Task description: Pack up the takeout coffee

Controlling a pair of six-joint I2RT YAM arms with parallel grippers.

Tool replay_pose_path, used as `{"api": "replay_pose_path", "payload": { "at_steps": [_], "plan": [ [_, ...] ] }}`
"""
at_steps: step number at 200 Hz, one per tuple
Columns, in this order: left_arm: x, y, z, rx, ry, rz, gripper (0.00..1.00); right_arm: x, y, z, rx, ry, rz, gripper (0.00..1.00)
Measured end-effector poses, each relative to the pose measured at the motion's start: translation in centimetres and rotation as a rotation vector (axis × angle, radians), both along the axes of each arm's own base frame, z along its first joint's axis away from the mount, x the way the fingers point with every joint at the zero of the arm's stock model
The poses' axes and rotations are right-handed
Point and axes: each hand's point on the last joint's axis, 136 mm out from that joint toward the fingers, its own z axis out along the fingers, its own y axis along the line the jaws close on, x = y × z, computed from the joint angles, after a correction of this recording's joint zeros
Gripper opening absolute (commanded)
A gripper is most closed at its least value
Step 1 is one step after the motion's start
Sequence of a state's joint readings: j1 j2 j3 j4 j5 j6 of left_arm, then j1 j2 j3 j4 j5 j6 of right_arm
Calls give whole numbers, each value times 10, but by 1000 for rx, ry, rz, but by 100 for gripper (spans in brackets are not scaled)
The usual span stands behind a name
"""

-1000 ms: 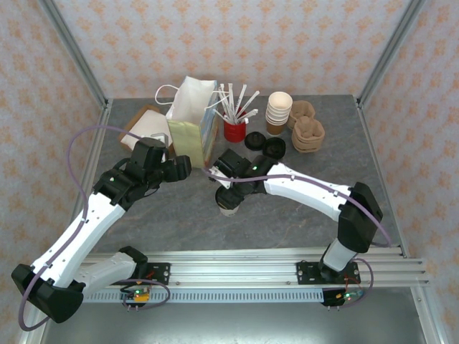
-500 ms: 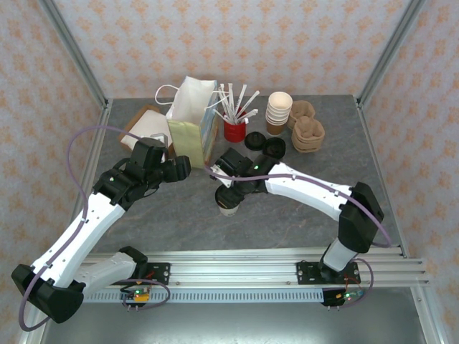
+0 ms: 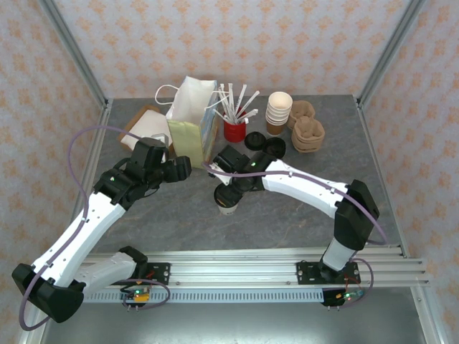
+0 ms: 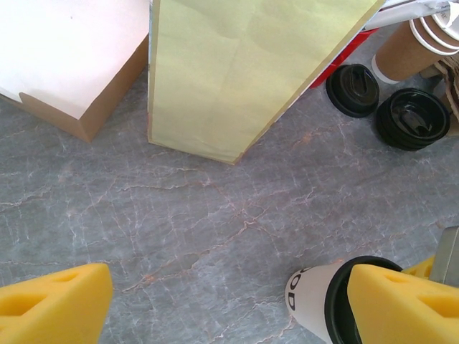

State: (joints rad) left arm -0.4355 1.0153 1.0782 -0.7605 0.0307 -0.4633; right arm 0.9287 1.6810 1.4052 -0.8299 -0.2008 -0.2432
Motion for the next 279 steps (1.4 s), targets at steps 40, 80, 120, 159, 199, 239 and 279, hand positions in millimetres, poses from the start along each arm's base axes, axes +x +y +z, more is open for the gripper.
{"api": "replay_pose_path", "payload": {
  "at_steps": [40, 80, 120, 159, 199, 239, 279],
  "plan": [
    [-1, -2, -2, -9, 5, -10, 86, 1, 0, -2, -4, 7, -9, 52],
    [-2, -2, -9, -2, 19, -11, 86, 2, -1, 0, -3, 12, -23, 53],
    [-2, -2, -9, 3, 17, -16, 86, 5, -5, 5, -27, 12, -47, 54],
    [-2, -2, -9, 10, 15, -24, 86, 12, -17, 2, -60, 17, -98, 58],
    [-2, -2, -9, 10, 15, -24, 86, 16, -22, 3, -63, 25, -131, 63],
    [-2, -2, -9, 8, 15, -26, 86, 19, -23, 6, -54, 33, -162, 71],
    [-2, -3, -10, 7, 20, -29, 86, 26, -25, 11, -28, 47, -214, 83]
  ]
}}
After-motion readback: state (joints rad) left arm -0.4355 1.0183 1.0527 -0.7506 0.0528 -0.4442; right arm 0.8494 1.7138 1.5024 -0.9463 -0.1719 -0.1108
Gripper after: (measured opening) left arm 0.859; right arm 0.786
